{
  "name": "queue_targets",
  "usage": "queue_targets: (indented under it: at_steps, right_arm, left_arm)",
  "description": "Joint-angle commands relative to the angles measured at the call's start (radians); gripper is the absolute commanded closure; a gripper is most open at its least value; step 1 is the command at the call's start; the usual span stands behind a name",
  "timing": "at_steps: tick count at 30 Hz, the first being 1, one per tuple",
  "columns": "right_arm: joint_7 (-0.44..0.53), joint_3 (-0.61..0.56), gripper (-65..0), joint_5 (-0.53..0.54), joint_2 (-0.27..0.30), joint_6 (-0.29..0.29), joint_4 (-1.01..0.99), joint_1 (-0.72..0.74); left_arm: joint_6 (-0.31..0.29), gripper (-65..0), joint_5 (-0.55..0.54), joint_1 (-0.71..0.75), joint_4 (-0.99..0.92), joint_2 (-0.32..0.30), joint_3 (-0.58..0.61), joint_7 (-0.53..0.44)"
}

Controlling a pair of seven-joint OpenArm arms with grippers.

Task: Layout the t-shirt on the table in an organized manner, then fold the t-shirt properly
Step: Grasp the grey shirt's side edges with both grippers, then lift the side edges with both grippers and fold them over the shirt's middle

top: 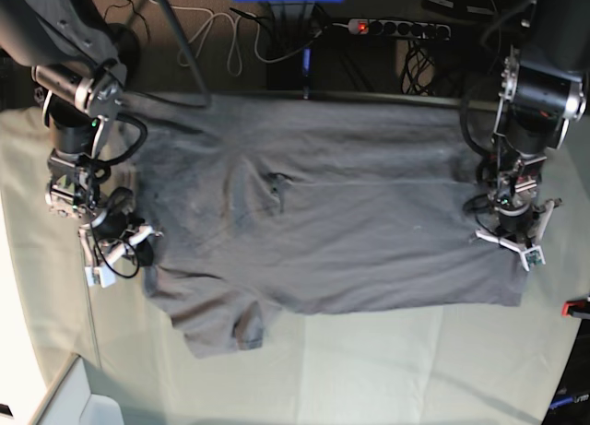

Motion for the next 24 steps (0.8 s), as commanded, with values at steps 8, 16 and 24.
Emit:
queue_targets:
  at_steps: [8,16,24]
  right_arm:
    - [-0.021,0.006,0.0,-0.014,0.005,0.011,0.012,0.015]
    - [-0.018,0.010,0.0,-0.008,-0.005,0.011,0.127,-0.051]
    - [-0.026,0.010,0.0,0.052,-0.094,0.011,0.511,-0.249]
  left_arm:
    - [0.013,-0.2,-0.013,-0.006,0.055,-0.014,-0.006,0.017]
    - [0.024,-0.2,-0.013,0.135,0.379,-0.043,-0.007,0.025]
    - [0.020,-0.2,-0.013,0.252,0.453,-0.039,-0.185,0.026]
